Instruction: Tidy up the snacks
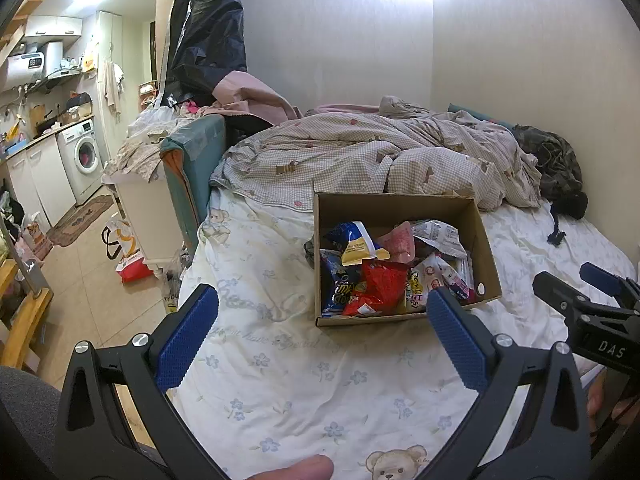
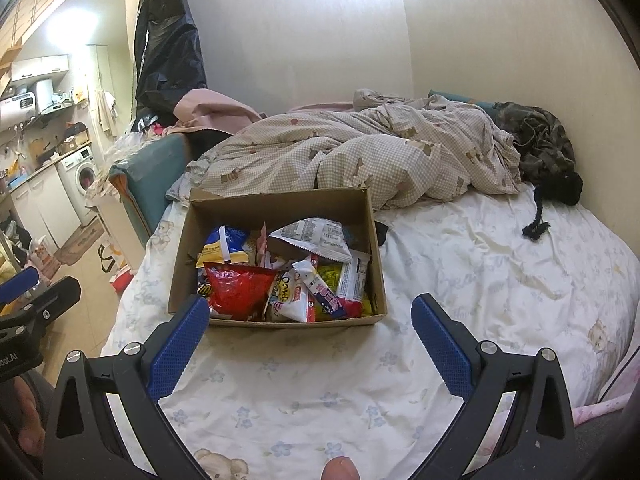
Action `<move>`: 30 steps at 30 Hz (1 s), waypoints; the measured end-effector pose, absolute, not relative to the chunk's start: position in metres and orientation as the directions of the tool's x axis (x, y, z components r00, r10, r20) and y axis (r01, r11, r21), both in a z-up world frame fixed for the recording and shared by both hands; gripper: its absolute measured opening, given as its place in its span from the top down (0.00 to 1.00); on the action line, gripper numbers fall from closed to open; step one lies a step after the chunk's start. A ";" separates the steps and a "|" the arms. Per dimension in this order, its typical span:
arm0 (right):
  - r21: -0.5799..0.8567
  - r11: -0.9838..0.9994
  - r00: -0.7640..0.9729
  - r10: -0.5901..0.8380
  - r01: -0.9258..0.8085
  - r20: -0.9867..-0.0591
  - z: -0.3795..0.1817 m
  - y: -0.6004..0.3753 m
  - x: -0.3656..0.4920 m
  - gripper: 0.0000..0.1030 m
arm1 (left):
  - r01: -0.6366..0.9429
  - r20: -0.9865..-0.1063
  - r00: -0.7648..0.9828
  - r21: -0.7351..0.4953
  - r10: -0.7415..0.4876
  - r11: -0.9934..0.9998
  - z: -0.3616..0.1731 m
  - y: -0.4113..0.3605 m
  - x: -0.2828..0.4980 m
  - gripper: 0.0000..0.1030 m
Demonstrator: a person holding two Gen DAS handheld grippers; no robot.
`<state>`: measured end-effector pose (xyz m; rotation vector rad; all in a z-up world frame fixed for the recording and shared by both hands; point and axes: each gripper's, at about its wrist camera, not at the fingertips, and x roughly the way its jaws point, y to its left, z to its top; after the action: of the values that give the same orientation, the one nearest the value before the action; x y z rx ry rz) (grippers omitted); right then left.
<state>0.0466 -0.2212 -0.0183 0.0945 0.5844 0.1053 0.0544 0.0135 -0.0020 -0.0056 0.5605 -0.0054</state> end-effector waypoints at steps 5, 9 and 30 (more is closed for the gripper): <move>0.119 0.990 0.829 0.125 -0.071 -0.545 -0.018 -0.222 0.047 0.00 | 0.004 -0.532 0.847 -0.007 -0.008 1.000 -0.002 0.014 0.054 0.00; 0.119 0.990 0.828 0.126 -0.072 -0.546 -0.018 -0.222 0.047 0.00 | 0.005 -0.532 0.847 -0.007 -0.008 1.000 -0.002 0.014 0.055 0.00; 0.118 0.991 0.831 0.123 -0.070 -0.542 -0.018 -0.225 0.047 0.00 | 0.004 -0.535 0.845 -0.009 -0.009 1.000 -0.003 0.014 0.056 0.00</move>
<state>0.0466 -0.2246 -0.0179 0.0946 0.5810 0.1027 0.0556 0.0138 -0.0029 -0.0080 0.5641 -0.0067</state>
